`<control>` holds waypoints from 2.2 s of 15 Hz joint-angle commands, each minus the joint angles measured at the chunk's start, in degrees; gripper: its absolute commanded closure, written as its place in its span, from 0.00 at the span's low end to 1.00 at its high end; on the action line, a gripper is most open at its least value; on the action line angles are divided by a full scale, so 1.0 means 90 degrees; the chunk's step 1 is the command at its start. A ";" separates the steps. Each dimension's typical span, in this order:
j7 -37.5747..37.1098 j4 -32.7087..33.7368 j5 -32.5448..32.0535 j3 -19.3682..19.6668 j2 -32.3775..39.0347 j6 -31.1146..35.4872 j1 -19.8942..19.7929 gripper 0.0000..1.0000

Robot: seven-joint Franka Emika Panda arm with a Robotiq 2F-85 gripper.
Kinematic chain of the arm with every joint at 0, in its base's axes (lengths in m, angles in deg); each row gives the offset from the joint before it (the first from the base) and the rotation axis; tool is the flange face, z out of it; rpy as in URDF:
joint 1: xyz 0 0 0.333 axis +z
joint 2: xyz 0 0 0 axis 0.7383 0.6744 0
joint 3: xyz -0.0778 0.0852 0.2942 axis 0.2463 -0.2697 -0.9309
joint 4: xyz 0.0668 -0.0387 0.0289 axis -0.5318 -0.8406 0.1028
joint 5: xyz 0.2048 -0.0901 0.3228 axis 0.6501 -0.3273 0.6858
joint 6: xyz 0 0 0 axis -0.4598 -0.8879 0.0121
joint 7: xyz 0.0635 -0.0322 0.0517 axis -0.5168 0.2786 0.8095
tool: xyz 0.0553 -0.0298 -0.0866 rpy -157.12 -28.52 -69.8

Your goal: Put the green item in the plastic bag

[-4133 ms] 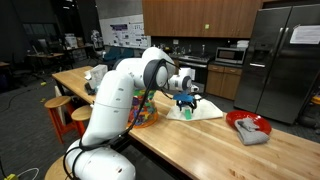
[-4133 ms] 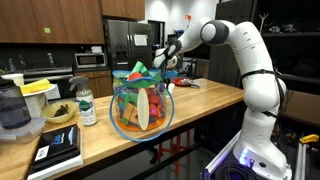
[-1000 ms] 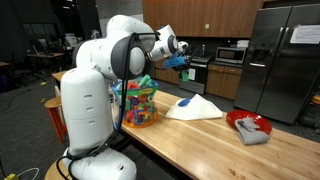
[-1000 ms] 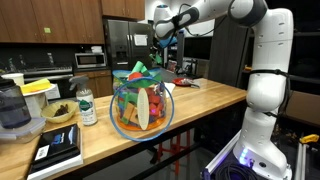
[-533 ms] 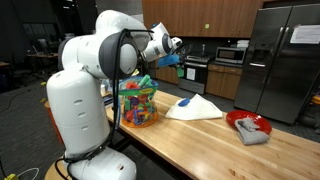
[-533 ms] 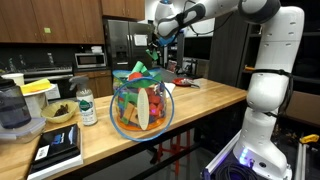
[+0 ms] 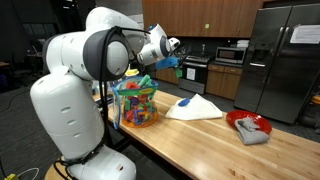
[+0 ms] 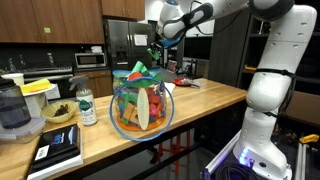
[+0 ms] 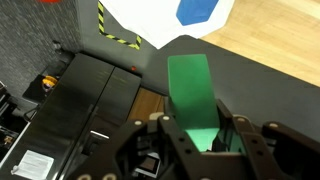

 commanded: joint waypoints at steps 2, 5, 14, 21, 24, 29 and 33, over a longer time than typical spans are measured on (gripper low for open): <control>-0.0316 -0.0660 -0.0353 -0.0241 -0.0633 0.0235 -0.0162 0.84; -0.0855 -0.0873 -0.0671 -0.0572 -0.0914 0.0161 -0.0179 0.84; -0.2336 -0.1523 -0.1267 -0.1893 -0.1685 -0.0043 -0.0166 0.84; -0.2465 -0.2041 -0.1302 -0.2534 -0.2017 -0.0085 -0.0111 0.84; -0.2414 -0.2293 -0.1223 -0.2629 -0.2048 -0.0125 -0.0091 0.84; -0.2444 -0.2650 -0.1217 -0.2637 -0.2035 -0.0209 -0.0124 0.84; -0.2531 -0.2787 -0.1266 -0.2633 -0.2095 -0.0268 -0.0167 0.84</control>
